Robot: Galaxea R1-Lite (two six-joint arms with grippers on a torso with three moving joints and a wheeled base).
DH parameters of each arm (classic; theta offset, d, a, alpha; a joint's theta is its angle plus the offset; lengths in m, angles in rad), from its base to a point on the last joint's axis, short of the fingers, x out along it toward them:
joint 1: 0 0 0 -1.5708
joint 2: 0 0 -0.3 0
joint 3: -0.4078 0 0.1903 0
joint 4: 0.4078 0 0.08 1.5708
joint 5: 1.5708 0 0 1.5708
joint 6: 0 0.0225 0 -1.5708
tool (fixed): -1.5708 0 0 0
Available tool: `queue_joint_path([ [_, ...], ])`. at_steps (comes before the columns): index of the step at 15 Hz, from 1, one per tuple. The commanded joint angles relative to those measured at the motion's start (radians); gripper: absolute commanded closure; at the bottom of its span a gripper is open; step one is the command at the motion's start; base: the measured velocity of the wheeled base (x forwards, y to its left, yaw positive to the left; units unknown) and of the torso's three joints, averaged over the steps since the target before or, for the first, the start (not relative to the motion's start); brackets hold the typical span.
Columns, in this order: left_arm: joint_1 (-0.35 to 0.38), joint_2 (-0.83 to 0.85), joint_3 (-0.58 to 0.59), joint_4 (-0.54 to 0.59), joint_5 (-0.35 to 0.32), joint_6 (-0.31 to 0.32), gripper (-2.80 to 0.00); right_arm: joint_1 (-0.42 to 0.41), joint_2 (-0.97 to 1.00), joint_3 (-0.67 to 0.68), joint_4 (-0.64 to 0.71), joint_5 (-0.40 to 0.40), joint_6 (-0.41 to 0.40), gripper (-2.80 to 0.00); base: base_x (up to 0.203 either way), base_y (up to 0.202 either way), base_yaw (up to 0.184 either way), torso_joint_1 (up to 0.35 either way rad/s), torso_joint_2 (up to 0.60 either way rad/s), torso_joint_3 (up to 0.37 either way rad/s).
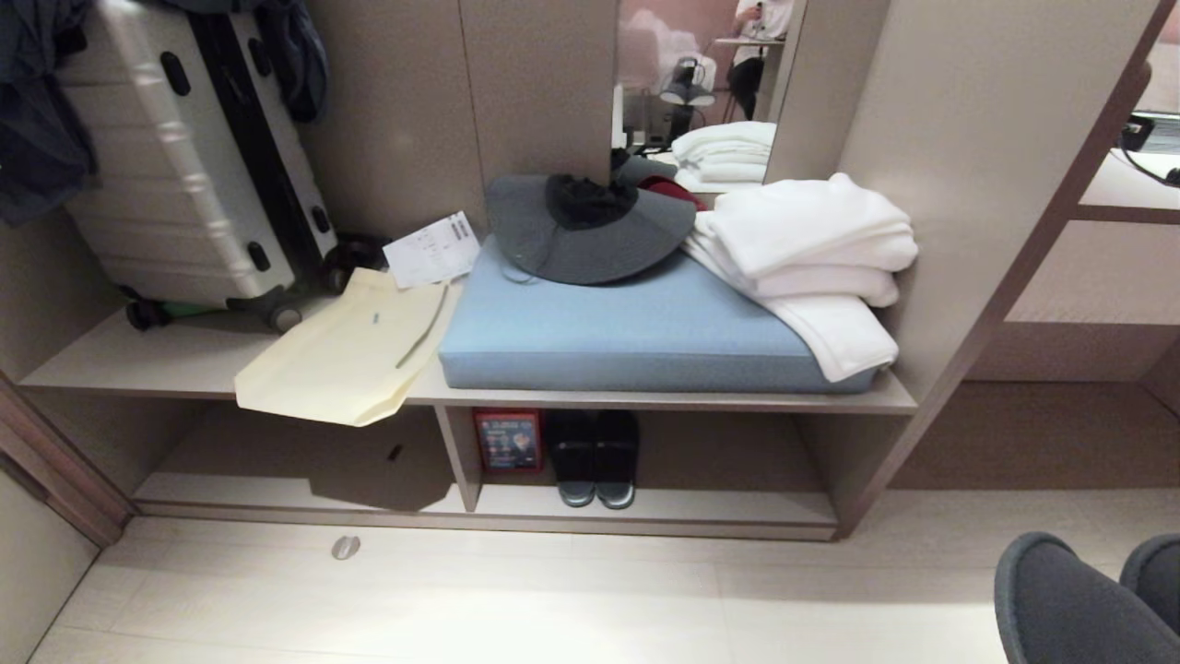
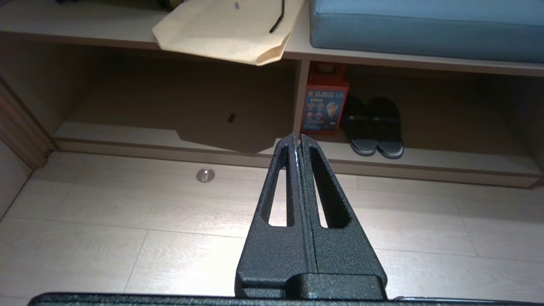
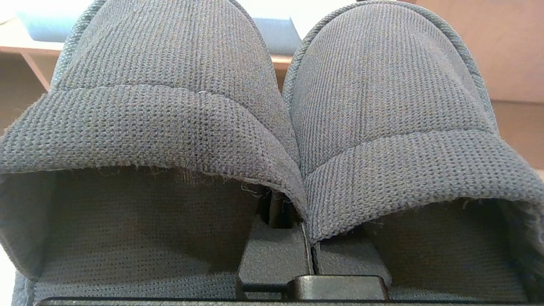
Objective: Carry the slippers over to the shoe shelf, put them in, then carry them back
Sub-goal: Place the slippers on the floor
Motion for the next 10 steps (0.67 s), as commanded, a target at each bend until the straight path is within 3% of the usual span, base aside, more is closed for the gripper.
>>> queue_joint_path([
  [1, 0.000, -0.001, 0.002, 0.000, 0.001, -0.001, 0.00, 0.000, 0.000, 0.000, 0.000, 0.001, 0.000, 0.00, 0.000, 0.000, 0.000, 0.001, 0.00, 0.209],
  [6, 0.000, 0.001, 0.002, 0.000, 0.000, -0.004, 0.00, 0.000, 0.000, -0.001, 0.000, 0.001, 0.000, 0.00, 0.000, 0.000, 0.000, 0.004, 0.00, 0.202],
  [10, 0.000, 0.000, 0.001, 0.000, 0.000, -0.001, 0.00, 0.000, 0.000, 0.000, 0.000, 0.001, 0.000, 0.00, 0.000, 0.000, 0.000, 0.005, 0.00, 0.070],
])
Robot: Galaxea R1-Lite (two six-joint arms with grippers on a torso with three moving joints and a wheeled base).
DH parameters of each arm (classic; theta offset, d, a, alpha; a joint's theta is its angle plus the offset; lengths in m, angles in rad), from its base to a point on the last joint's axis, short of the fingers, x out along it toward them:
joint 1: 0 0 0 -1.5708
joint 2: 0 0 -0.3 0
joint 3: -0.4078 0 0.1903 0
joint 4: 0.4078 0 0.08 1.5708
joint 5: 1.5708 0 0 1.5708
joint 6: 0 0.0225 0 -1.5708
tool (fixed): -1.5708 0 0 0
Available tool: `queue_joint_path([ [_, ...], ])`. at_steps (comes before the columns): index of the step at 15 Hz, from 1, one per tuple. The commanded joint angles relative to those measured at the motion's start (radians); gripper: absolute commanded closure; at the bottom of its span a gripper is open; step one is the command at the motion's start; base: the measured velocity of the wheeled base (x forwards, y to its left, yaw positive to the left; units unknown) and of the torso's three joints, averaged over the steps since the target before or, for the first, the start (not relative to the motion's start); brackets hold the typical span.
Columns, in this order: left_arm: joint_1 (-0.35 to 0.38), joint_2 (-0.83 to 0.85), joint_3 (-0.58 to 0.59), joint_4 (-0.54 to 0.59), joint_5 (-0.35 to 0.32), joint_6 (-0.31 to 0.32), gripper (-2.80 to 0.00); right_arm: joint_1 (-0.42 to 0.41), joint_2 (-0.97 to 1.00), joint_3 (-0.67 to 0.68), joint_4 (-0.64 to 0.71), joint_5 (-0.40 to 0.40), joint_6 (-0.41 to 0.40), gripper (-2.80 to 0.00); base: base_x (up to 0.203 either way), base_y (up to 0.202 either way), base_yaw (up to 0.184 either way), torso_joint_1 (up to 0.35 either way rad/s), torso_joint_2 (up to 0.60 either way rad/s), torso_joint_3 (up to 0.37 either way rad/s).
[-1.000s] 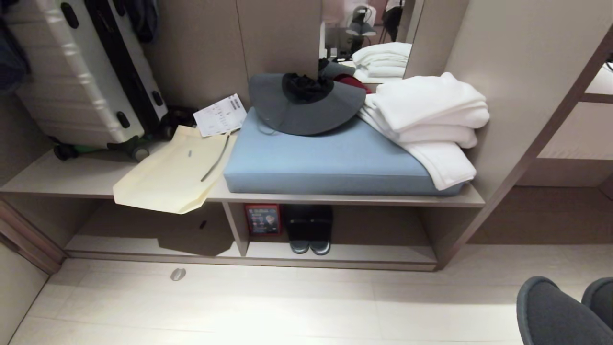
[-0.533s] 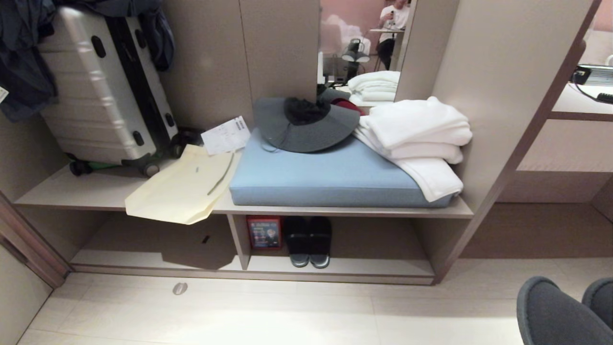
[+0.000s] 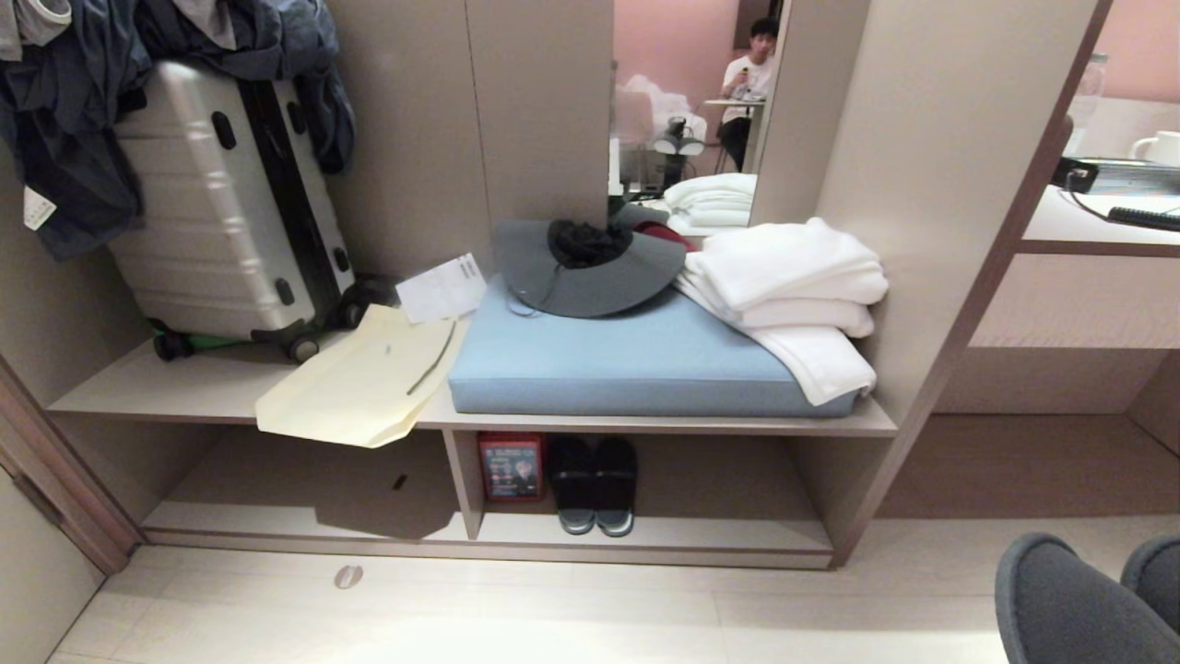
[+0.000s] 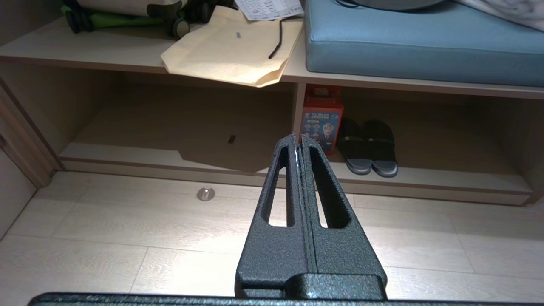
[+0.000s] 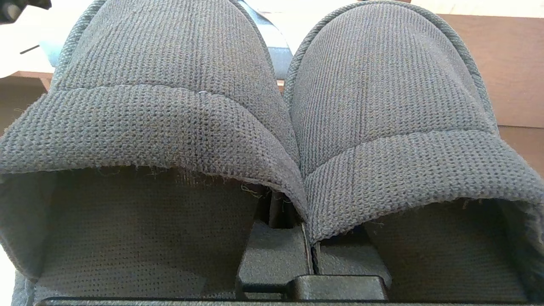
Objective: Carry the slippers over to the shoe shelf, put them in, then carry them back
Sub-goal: Place the slippers on the floor
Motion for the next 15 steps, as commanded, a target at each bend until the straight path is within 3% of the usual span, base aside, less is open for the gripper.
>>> queue_joint_path([
  [1, 0.000, 0.000, 0.001, 0.000, 0.000, 0.000, 0.00, 0.000, 0.000, 0.000, -0.001, 0.001, 0.000, 0.00, 0.000, 0.000, 0.000, 0.000, 0.00, 0.000],
  [10, 0.000, 0.002, 0.000, 0.001, 0.002, 0.015, 0.00, 0.000, 0.000, 0.000, -0.001, 0.001, 0.000, 0.00, 0.000, 0.000, 0.000, 0.000, 0.00, 0.000],
  [15, 0.002, 0.002, 0.000, 0.004, 0.000, 0.030, 0.00, 0.000, 0.000, 0.000, -0.001, 0.001, 0.000, 0.00, 0.000, -0.177, 0.001, 0.001, 0.00, 0.003],
])
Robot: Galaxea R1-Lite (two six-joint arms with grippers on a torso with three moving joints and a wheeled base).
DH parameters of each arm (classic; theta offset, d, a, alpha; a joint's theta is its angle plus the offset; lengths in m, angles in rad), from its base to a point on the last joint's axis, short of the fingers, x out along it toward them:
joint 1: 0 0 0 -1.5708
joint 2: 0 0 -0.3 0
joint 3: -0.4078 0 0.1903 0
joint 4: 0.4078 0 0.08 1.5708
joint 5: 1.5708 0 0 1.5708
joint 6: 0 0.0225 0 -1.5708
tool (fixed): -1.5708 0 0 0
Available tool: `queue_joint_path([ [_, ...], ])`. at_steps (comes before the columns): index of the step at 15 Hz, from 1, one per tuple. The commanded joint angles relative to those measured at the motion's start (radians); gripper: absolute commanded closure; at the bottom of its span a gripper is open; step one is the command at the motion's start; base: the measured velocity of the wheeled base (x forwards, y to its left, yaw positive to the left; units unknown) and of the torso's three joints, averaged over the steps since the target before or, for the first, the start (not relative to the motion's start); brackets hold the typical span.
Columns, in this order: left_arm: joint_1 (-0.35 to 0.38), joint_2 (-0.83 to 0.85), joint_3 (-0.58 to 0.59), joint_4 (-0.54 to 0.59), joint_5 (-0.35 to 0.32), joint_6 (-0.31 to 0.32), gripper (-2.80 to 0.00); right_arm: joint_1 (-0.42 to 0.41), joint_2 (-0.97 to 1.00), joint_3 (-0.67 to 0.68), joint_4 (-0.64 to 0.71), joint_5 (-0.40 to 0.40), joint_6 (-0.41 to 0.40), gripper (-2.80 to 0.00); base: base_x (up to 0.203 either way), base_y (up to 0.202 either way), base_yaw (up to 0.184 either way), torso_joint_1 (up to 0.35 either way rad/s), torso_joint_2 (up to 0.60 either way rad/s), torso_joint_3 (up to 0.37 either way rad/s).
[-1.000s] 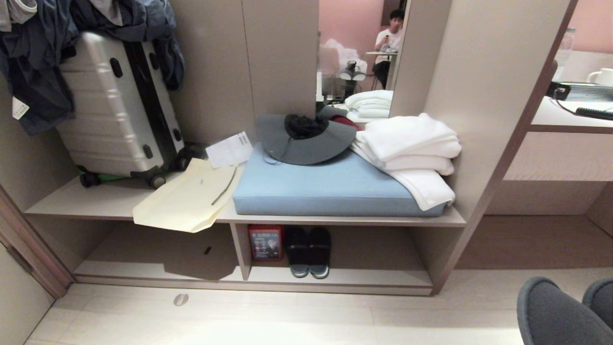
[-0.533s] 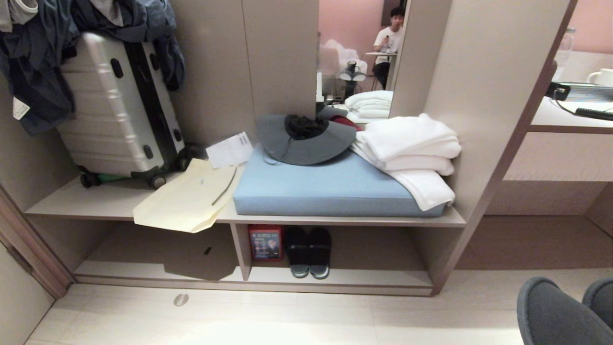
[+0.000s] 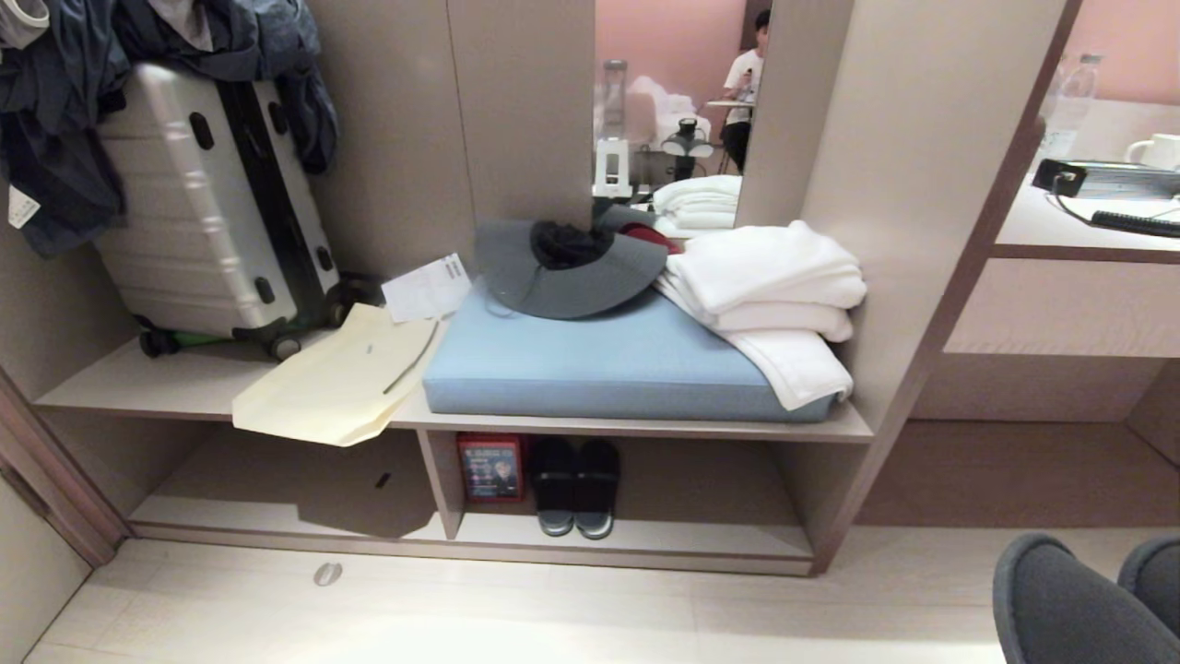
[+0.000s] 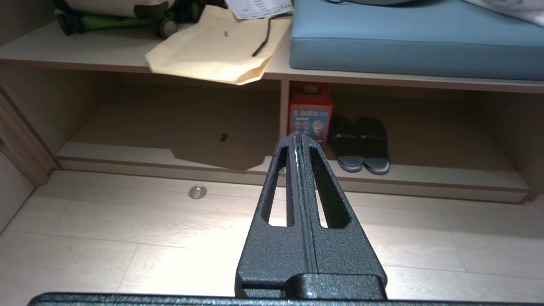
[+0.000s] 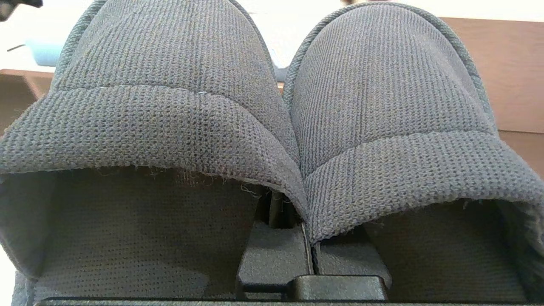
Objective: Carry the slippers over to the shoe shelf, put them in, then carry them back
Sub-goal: Place the slippers on the floor
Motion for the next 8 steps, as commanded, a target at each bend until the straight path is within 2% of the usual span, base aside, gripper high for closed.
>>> queue_joint_path([
  [1, 0.000, 0.002, 0.000, -0.001, 0.000, 0.000, 0.00, 0.000, 0.000, 0.000, -0.001, 0.000, 0.000, 0.00, 0.000, -0.196, 0.003, -0.006, 0.00, 0.007],
  [8, 0.000, 0.002, 0.000, -0.001, 0.000, 0.000, 0.00, 0.000, 0.000, -0.001, -0.001, 0.000, 0.000, 0.00, 0.000, -0.197, 0.001, 0.003, 0.00, 0.003],
])
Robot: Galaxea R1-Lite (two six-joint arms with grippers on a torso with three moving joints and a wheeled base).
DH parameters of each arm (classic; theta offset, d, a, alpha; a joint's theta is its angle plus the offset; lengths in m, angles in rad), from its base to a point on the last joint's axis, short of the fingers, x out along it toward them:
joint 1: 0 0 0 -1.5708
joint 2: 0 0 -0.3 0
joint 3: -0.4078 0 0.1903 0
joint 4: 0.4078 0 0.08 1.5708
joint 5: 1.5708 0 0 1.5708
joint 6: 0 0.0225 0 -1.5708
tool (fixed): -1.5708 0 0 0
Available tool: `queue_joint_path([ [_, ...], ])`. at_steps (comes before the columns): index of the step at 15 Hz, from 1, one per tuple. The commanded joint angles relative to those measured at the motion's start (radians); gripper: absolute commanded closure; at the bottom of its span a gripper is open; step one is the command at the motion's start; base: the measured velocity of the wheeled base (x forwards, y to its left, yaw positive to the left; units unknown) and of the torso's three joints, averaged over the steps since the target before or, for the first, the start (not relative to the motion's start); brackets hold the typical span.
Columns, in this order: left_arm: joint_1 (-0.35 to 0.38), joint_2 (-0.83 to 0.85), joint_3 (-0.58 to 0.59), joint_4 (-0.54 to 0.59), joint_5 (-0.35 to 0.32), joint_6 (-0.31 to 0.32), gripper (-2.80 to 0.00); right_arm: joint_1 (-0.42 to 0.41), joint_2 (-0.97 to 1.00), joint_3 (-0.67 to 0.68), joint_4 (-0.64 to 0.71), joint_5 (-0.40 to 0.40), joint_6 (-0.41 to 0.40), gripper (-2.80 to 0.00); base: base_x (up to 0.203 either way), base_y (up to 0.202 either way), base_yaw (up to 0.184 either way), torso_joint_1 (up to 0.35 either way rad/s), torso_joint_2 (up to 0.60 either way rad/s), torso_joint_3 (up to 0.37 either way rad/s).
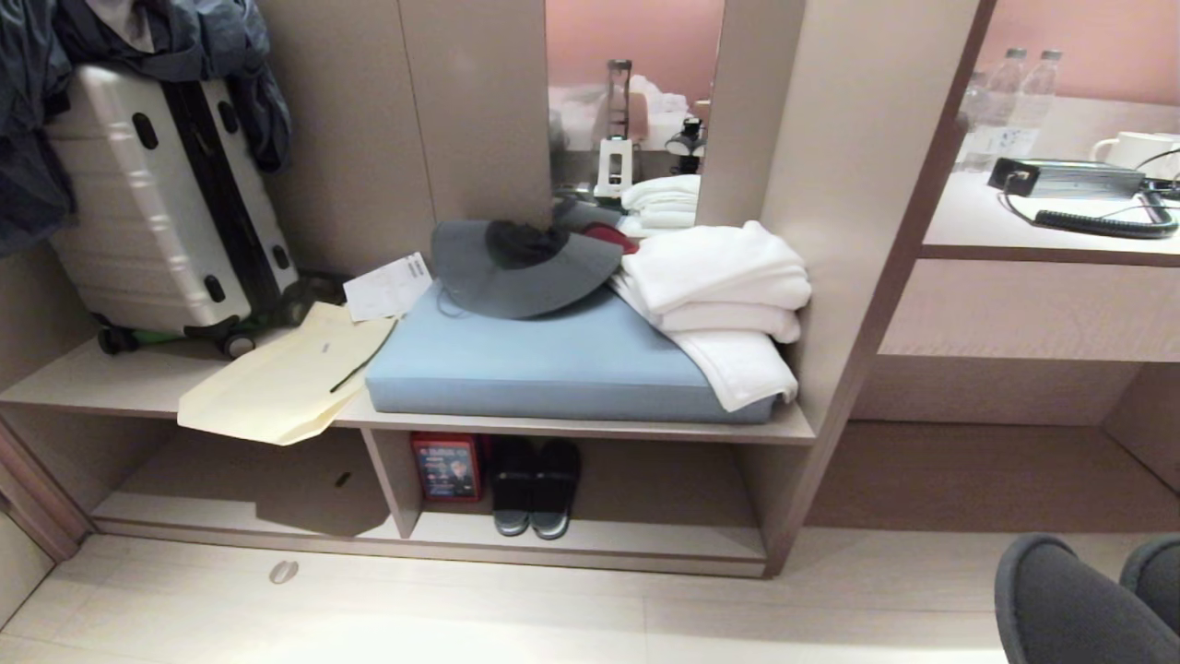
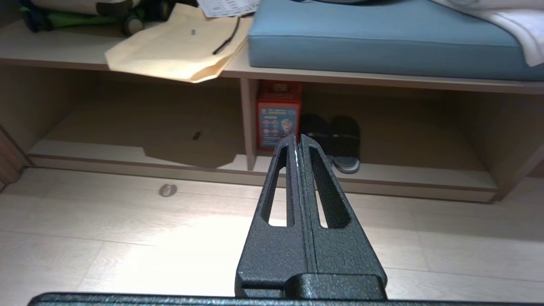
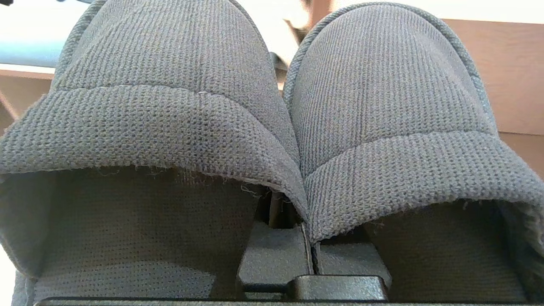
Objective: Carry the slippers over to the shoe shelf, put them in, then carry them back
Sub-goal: Place the slippers on the floor
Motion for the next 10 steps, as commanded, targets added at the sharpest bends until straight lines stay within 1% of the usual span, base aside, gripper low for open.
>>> queue_joint_path([
  [1, 0.000, 0.002, 0.000, -0.001, 0.000, -0.001, 0.00, 0.000, 0.000, 0.001, -0.001, 0.001, 0.000, 0.00, 0.000, -0.197, 0.002, -0.001, 0.00, 0.003],
  [10, 0.000, 0.002, 0.000, -0.002, 0.000, -0.003, 0.00, 0.000, 0.000, 0.001, -0.001, 0.001, 0.000, 0.00, 0.000, -0.197, 0.002, 0.002, 0.00, 0.004],
])
